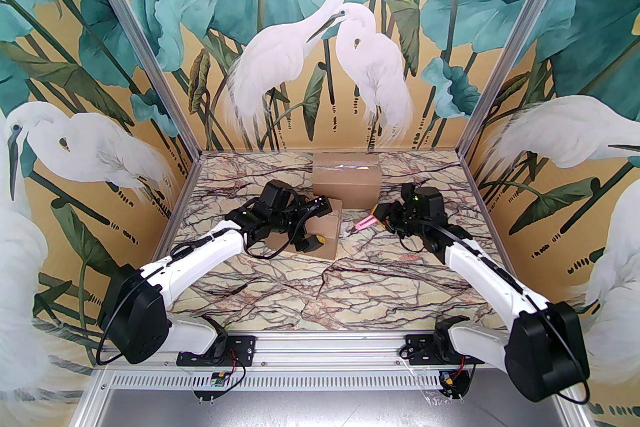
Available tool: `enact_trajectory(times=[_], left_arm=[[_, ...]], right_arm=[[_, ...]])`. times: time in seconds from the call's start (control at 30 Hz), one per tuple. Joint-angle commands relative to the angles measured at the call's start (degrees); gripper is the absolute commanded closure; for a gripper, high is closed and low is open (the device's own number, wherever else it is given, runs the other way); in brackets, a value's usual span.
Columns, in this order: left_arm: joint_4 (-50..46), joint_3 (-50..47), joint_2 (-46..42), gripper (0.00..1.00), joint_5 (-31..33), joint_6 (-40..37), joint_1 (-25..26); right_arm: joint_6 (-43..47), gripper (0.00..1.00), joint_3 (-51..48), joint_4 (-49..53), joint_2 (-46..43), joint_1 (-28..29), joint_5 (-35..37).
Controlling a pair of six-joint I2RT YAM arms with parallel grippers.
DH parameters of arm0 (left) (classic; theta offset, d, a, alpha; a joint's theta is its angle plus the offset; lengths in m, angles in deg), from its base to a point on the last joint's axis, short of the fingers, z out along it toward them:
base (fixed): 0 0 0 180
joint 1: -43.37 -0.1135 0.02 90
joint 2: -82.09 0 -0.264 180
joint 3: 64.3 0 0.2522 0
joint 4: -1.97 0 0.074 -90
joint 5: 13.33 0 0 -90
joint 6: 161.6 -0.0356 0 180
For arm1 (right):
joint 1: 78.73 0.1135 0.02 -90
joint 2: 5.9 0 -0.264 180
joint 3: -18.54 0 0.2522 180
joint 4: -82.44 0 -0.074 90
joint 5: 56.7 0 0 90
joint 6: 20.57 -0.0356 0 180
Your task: Unpack the express box
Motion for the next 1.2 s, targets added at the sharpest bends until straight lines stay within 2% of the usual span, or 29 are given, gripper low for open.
enact_trajectory(times=[0.0,0.33,0.57,0.77,1.0,1.17], left_arm=[[-6.2,2.5,-1.2,0.0,-4.5,-1.5,0.4],[-1.8,0.2,-3.6,0.0,-1.2,0.2,0.3],[1.5,-1.2,-5.2,0.0,-0.3,1.5,0.3],[2.2,-2.1,-6.9,0.0,0.8,2.6,0.3],[2.5,-3.7,-9.0,0.0,3.9,3.7,0.3],[3.3,-4.2,-9.7,0.0,6.0,5.1,0.3]], right_arm=[[3.6,1.0,1.9,-0.2,0.8,0.2,0.8],[-1.1,1.0,-6.3,-10.1,5.4,-5.4,-0.6],[1.0,1.0,-9.1,-7.8,7.4,-12.2,-1.3],[3.6,1.0,-9.4,-8.4,14.4,-16.7,-3.6],[3.6,1.0,-8.5,-9.9,21.9,-18.1,-5.6],[4.9,0.97,-7.5,-8.2,23.1,-18.2,-4.2]])
